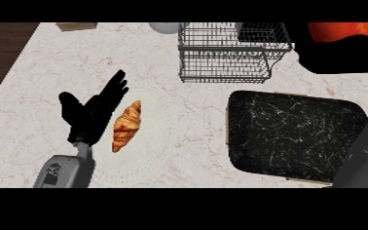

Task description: Pick the tomato from the tray and place it in the tiered basket

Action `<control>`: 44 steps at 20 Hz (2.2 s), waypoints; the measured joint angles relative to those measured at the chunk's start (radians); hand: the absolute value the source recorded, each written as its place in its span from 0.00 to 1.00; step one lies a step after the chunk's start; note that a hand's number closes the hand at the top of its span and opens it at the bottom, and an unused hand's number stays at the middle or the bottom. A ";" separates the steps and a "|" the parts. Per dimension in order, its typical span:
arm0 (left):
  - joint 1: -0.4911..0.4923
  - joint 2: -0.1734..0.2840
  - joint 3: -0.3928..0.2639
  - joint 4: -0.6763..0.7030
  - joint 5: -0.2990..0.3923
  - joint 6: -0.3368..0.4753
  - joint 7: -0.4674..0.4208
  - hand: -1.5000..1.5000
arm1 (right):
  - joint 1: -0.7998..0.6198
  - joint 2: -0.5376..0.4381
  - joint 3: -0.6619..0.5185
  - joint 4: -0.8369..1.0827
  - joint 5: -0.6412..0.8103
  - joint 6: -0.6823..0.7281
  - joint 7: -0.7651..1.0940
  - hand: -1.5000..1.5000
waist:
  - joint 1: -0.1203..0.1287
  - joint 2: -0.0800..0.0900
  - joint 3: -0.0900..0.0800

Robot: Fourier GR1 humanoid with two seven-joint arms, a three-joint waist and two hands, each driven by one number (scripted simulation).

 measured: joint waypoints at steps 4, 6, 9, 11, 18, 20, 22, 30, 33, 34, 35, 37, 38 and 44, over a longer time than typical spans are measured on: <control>0.002 -0.003 -0.002 -0.008 -0.006 0.000 0.005 0.50 | -0.094 0.010 -0.027 0.173 0.035 -0.064 -0.011 1.00 | 0.002 0.002 0.001; 0.002 -0.002 0.002 0.001 -0.005 -0.007 -0.005 0.50 | -0.126 0.009 -0.043 0.277 0.050 -0.127 -0.045 1.00 | 0.004 0.004 0.001; -0.011 -0.009 0.005 0.011 -0.007 -0.003 0.002 0.50 | -0.165 -0.002 -0.065 0.413 0.057 -0.217 -0.098 1.00 | 0.003 0.004 0.001; -0.013 -0.013 0.005 0.010 -0.008 -0.003 0.002 0.50 | -0.193 0.004 -0.073 0.504 0.059 -0.283 -0.130 1.00 | 0.005 0.005 0.001; 0.006 -0.007 0.013 -0.003 -0.004 -0.021 -0.004 0.50 | -0.239 0.062 -0.073 0.775 0.077 -0.514 -0.225 1.00 | 0.008 0.005 0.001; 0.004 -0.018 0.005 0.003 -0.011 -0.016 -0.011 0.50 | -0.243 0.076 -0.101 0.843 0.059 -0.589 -0.263 1.00 | 0.011 0.008 0.001; 0.000 -0.013 0.006 -0.001 -0.008 -0.025 -0.010 0.50 | -0.243 0.103 -0.137 0.884 0.016 -0.672 -0.305 0.00 | 0.019 0.011 0.002; -0.029 -0.025 -0.003 0.003 -0.019 -0.018 0.007 0.50 | -0.336 0.136 -0.230 1.149 -0.153 -0.843 -0.569 0.00 | 0.035 0.017 0.002; -0.035 -0.028 0.000 0.016 -0.020 -0.021 -0.002 0.50 | -0.384 0.137 -0.252 1.231 -0.184 -0.894 -0.661 0.00 | 0.033 0.017 0.002; -0.035 -0.029 0.003 0.024 -0.020 -0.021 -0.008 0.50 | -0.402 0.139 -0.251 1.244 -0.189 -0.921 -0.678 0.00 | 0.032 0.016 0.002; -0.036 -0.034 -0.001 0.031 -0.024 -0.020 -0.015 0.50 | -0.411 0.138 -0.258 1.262 -0.194 -0.950 -0.710 0.00 | 0.033 0.017 0.001; -0.025 -0.032 -0.001 0.018 -0.023 -0.020 -0.009 0.50 | -0.435 0.133 -0.262 1.293 -0.189 -1.006 -0.728 0.00 | 0.031 0.014 0.001; -0.034 -0.028 0.006 0.023 -0.024 -0.018 -0.006 0.50 | -0.446 0.129 -0.264 1.307 -0.182 -1.041 -0.732 0.00 | 0.029 0.014 0.001; -0.014 -0.031 0.009 0.019 -0.036 -0.006 -0.011 0.50 | -0.450 0.083 -0.326 1.304 -0.214 -1.166 -0.697 0.00 | 0.008 0.006 0.001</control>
